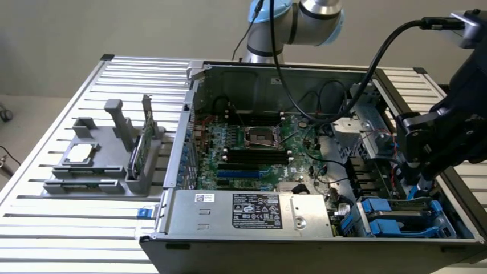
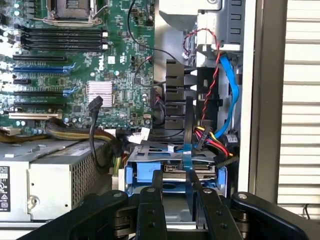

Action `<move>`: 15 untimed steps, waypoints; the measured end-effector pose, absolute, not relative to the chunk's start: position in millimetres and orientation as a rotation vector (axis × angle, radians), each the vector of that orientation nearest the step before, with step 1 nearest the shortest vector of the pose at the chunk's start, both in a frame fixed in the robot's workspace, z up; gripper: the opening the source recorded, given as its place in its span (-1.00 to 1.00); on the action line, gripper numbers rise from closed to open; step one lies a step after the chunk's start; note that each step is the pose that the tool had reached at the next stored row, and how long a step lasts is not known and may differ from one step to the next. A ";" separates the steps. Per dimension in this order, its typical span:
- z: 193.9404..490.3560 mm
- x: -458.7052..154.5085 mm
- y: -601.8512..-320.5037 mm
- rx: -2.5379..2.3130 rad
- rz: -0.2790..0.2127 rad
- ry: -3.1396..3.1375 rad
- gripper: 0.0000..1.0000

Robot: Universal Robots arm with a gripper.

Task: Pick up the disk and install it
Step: 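Insert the first disk wire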

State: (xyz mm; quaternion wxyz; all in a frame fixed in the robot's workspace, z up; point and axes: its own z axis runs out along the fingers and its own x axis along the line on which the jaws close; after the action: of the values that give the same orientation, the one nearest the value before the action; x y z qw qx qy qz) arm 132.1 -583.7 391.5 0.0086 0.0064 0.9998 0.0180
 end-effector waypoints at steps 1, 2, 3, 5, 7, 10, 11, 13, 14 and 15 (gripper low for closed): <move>391.4 132.1 -583.7 0.035 0.057 3.124 -0.35; 391.4 132.1 -583.7 0.047 0.058 3.123 -0.35; 391.5 132.2 -583.7 0.060 0.059 3.123 -0.35; 391.5 132.3 -583.7 0.084 0.061 3.122 -0.35; 391.4 132.6 -583.7 0.107 0.064 3.121 -0.35; 391.5 133.0 -583.7 0.142 0.070 3.119 -0.35; 391.5 133.1 -583.7 0.153 0.072 3.119 -0.35; 391.5 133.4 -583.7 0.175 0.077 3.117 -0.35; 391.5 133.5 -583.7 0.187 0.080 3.116 -0.35; 391.4 133.5 -583.7 0.199 0.084 3.115 -0.35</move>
State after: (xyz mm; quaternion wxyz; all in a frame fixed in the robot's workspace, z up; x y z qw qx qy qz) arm 133.5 -583.7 391.4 0.0094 0.0638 0.9976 0.0268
